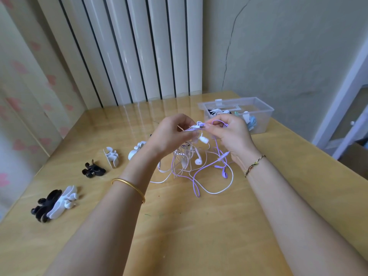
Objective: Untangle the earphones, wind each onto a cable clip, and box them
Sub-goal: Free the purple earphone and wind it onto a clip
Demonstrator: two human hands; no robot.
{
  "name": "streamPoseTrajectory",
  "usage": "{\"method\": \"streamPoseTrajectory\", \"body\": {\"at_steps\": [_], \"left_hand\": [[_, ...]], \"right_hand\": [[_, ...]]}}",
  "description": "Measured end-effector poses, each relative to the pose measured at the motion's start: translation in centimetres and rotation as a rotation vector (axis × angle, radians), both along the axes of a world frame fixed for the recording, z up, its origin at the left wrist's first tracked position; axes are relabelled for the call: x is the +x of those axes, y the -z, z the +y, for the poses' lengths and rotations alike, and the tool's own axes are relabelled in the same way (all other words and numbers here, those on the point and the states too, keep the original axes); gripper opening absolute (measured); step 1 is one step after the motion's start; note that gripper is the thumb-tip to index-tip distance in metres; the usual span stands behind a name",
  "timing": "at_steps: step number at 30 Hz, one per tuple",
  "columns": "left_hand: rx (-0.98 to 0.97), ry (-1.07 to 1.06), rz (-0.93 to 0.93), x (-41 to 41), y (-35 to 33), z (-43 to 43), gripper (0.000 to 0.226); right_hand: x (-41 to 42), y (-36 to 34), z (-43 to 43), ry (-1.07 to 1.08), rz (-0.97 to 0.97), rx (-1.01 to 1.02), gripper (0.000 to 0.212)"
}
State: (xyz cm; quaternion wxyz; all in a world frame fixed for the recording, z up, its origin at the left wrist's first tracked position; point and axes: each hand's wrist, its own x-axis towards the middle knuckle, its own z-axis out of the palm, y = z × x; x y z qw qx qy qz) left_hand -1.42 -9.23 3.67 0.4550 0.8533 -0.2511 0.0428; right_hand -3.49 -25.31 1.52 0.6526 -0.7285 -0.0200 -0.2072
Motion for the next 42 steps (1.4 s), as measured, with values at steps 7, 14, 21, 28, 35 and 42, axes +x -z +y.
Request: {"method": "streamPoseTrajectory", "body": {"at_steps": [7, 14, 21, 28, 35, 42], "left_hand": [[0.117, -0.026, -0.075, 0.5, 0.1, -0.6, 0.021], [0.064, -0.038, -0.007, 0.4, 0.1, -0.9, 0.017], [0.146, 0.006, -0.038, 0.4, 0.3, -1.2, 0.017], [0.011, -0.134, 0.008, 0.9, 1.1, -1.1, 0.016], [-0.212, -0.407, 0.021, 2.7, 1.3, 0.6, 0.017], [-0.442, -0.488, 0.013, 2.6, 0.4, 0.6, 0.017]], "right_hand": [[0.2, 0.3, 0.2, 0.054, -0.033, -0.093, 0.013], [0.3, 0.2, 0.7, 0.093, -0.016, 0.124, 0.019], [0.5, 0.5, 0.9, 0.107, 0.078, 0.139, 0.035], [-0.1, -1.2, 0.4, 0.123, 0.114, 0.216, 0.037], [-1.9, -1.0, -3.4, 0.188, 0.360, -0.722, 0.032], [-3.3, -1.3, -4.8, 0.130, 0.782, -1.342, 0.038]]}}
